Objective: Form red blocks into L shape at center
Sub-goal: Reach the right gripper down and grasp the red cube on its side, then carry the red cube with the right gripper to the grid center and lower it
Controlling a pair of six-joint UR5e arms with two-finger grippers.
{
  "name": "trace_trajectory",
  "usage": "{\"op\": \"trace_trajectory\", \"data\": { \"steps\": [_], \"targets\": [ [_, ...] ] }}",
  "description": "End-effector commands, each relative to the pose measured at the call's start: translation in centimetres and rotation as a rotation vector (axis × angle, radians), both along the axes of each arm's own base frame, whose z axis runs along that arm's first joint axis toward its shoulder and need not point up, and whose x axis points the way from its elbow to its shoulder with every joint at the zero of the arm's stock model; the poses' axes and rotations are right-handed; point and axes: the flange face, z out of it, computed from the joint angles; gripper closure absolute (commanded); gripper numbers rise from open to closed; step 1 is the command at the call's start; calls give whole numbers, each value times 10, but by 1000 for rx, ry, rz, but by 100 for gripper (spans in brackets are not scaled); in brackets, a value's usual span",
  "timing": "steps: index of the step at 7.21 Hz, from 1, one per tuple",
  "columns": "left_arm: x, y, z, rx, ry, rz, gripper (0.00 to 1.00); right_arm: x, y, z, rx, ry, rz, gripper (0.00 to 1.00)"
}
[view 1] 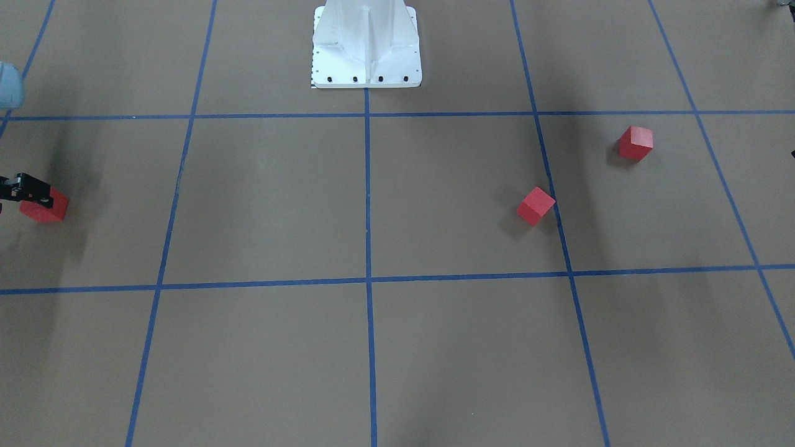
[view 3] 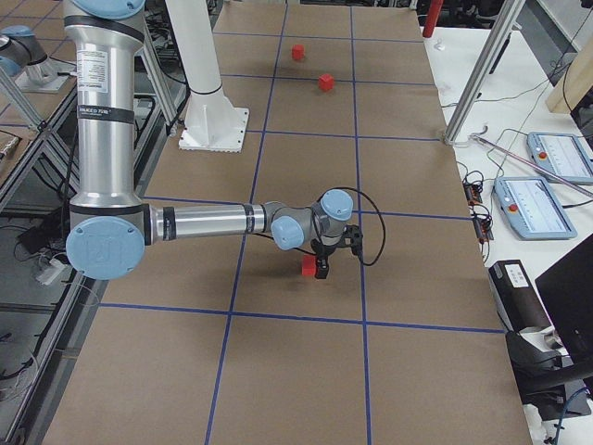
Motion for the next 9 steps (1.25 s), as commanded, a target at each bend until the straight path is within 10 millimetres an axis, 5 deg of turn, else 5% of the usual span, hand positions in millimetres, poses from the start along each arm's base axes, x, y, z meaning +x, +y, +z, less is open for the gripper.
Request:
{"op": "trace_trajectory", "data": {
  "steps": [1,2,3,5,6,7,8,9],
  "targets": [
    [0,1,0,-1,0,0,0,-11,5,9,-17,6,-25,5],
    [0,1,0,-1,0,0,0,-12,6,18,-35,11,-27,24],
    [0,1,0,-1,0,0,0,-15,5,18,-38,9,-33,90],
    [0,1,0,-1,0,0,0,-19,2,4,-18,-5,-36,100],
    [0,1,-1,1,0,0,0,-22,-4,-51,16,-34,2,100],
    [0,1,-6,8,0,0,0,-41,-30,-130,-23,-49,76,100],
    [0,1,-6,8,0,0,0,-79,-46,-195,-43,-57,74,100],
    [0,1,-6,10,2,0,0,-138,-46,-248,-30,-82,37,100]
  ]
}}
